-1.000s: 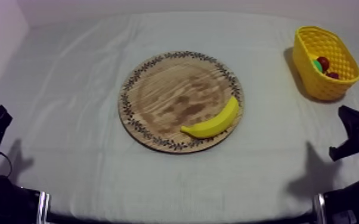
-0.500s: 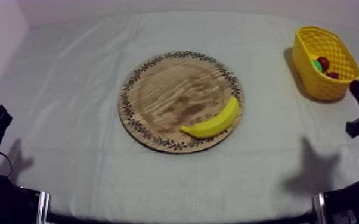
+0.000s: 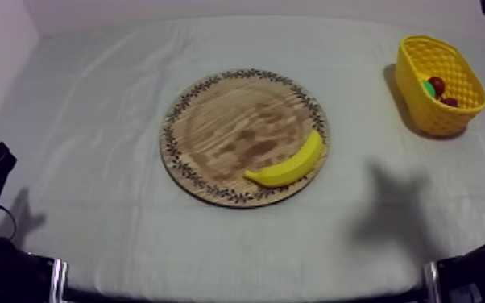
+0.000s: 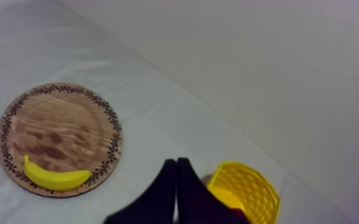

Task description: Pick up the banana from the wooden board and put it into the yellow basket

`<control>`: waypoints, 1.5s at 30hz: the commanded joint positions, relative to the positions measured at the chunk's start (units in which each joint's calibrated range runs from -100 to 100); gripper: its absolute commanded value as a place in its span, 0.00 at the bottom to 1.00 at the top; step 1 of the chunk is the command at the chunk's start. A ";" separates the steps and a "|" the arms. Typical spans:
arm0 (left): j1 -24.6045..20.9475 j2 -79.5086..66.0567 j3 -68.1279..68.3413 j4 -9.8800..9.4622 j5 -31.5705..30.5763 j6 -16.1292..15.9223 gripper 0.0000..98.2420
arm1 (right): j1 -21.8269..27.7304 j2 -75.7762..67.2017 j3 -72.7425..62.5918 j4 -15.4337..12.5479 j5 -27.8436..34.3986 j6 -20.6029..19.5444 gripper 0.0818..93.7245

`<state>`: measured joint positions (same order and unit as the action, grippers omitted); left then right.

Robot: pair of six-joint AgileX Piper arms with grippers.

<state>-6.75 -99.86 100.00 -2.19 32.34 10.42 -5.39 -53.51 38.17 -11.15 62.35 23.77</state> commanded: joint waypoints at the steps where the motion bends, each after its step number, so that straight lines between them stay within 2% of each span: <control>1: -0.02 0.04 0.00 0.02 0.00 0.01 0.00 | -1.16 7.15 -9.48 -0.19 4.20 2.51 0.00; 8: -0.02 0.04 0.00 0.02 0.00 0.01 0.00 | -6.41 20.03 -15.53 2.49 12.91 6.44 0.00; 22: -0.02 0.04 0.00 0.02 0.00 0.01 0.00 | -16.50 35.21 -13.23 8.95 17.75 9.58 0.02; 27: -0.02 0.04 0.00 0.02 0.00 0.01 0.00 | -17.99 38.33 -12.86 9.78 18.71 11.33 0.04; 30: -0.02 0.04 0.00 0.02 0.00 0.01 0.00 | -17.75 39.44 -13.92 9.83 19.76 12.59 0.19; 34: -0.02 0.04 0.00 0.02 0.00 0.01 0.00 | -16.39 40.13 -15.13 9.46 21.23 14.68 0.53; 37: -0.02 0.04 0.00 0.02 0.00 0.01 0.00 | -16.82 40.53 -15.28 10.34 22.51 15.24 0.72; 41: -0.02 0.04 0.00 0.02 0.00 0.01 0.00 | -17.85 41.00 -14.63 11.01 22.97 15.97 0.84; 45: -0.02 0.04 0.00 0.02 0.00 0.01 0.00 | -18.97 42.51 -13.51 11.45 22.81 16.93 0.88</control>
<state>-6.75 -99.86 100.00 -2.19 32.34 10.42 -24.16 -11.46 24.51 0.35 85.27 40.47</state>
